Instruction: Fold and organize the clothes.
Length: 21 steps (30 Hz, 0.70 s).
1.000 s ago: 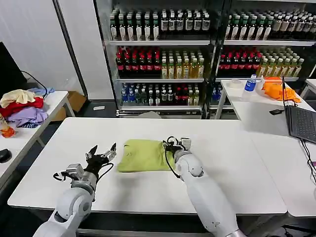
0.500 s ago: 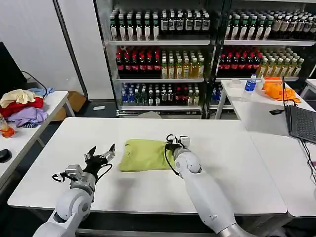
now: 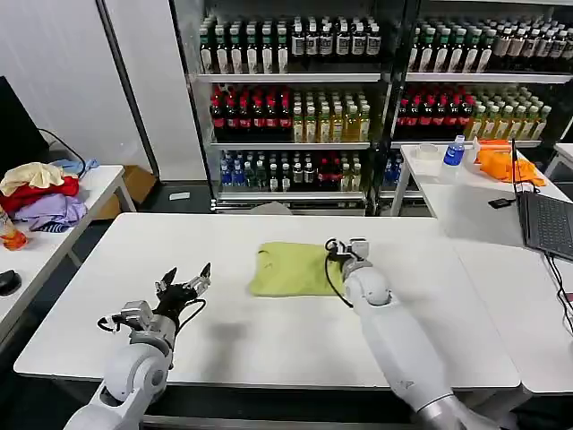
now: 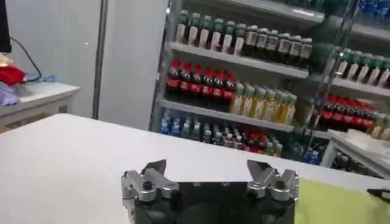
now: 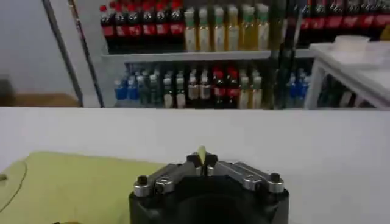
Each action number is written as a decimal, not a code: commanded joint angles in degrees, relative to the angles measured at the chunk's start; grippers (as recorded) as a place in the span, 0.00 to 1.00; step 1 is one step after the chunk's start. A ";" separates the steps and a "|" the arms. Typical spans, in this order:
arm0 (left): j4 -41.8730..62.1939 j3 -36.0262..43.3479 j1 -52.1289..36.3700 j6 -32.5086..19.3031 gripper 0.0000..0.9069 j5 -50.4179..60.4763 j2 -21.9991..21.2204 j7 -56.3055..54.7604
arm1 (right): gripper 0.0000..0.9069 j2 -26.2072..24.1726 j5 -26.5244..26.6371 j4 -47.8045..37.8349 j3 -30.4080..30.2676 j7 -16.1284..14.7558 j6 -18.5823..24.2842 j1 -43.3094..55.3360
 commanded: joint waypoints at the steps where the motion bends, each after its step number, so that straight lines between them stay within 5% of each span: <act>1: -0.01 0.51 -0.17 0.11 1.00 0.27 -0.32 -0.05 | 1.00 -3.74 -8.80 -1.58 0.97 -3.80 3.56 0.49; 9: -0.36 0.66 0.12 -0.88 1.00 1.16 -0.35 0.57 | 1.00 -5.65 -15.24 8.49 1.72 -3.35 18.72 -7.51; 21: -3.15 1.47 1.11 -2.04 1.00 3.88 -0.54 2.09 | 1.00 -13.31 -14.92 36.37 14.49 -4.98 24.27 -35.54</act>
